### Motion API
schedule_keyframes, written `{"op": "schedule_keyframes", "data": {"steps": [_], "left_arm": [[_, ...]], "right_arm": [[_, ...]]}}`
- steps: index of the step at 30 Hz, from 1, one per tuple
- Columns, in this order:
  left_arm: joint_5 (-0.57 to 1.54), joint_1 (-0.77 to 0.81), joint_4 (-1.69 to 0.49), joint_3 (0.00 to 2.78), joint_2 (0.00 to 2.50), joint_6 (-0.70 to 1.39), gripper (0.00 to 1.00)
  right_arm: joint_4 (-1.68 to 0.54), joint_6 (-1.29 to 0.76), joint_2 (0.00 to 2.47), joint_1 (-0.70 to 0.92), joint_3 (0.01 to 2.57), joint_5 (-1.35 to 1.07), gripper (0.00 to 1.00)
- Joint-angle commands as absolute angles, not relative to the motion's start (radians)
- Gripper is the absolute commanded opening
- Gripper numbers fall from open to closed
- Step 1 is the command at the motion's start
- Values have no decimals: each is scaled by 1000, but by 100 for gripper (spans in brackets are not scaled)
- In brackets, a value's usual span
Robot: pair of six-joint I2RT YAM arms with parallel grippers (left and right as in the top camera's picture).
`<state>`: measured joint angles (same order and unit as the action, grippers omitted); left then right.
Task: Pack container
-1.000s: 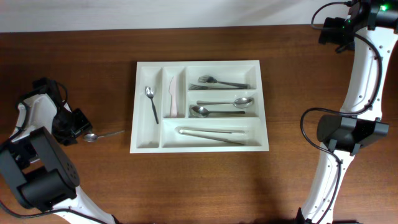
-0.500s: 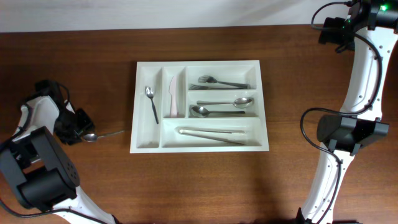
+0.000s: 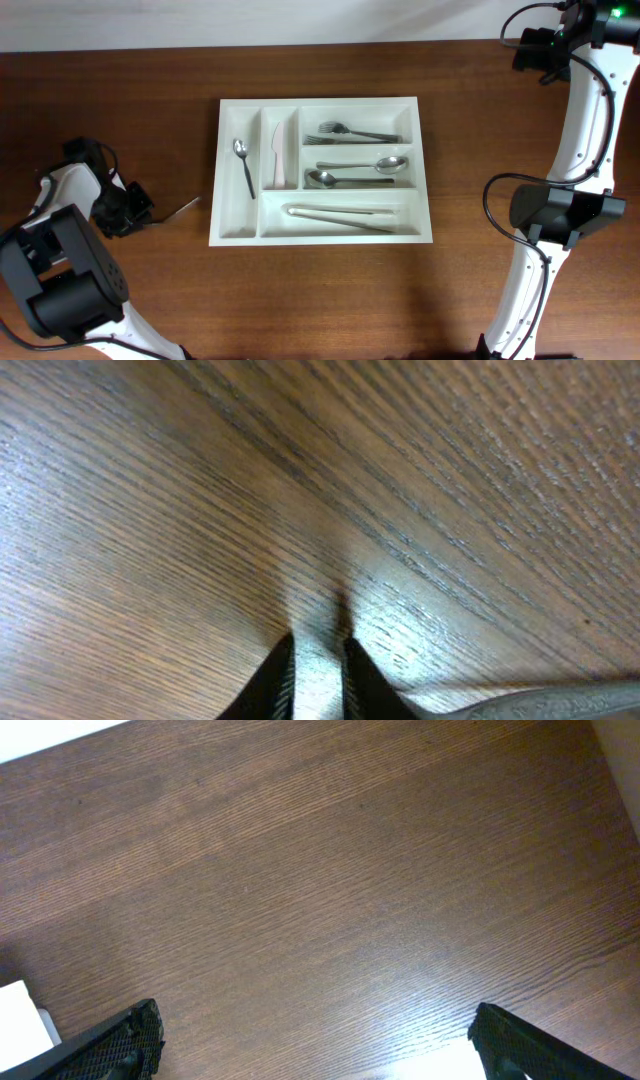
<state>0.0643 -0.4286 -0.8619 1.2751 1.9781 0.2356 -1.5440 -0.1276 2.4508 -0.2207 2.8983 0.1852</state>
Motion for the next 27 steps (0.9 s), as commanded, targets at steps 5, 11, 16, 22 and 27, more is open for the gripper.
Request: {"op": "schedule_keyframes", "data": {"steps": [5, 11, 16, 22, 27], "left_arm": [[76, -430, -860, 1259, 1961, 238, 11], [75, -430, -854, 1259, 1961, 237, 13], [138, -430, -815, 1270, 1961, 109, 30], [163, -430, -954, 1323, 1955, -124, 34], [199, -430, -990, 1323, 1935, -130, 34]], "right_arm": [[-1544, -133, 2447, -217, 2893, 187, 99], [-1544, -133, 2447, -217, 2893, 187, 99], [-1544, -133, 2447, -217, 2893, 187, 99], [-1544, -133, 2447, -217, 2893, 187, 99], [-1544, -133, 2447, -217, 2893, 187, 99]]}}
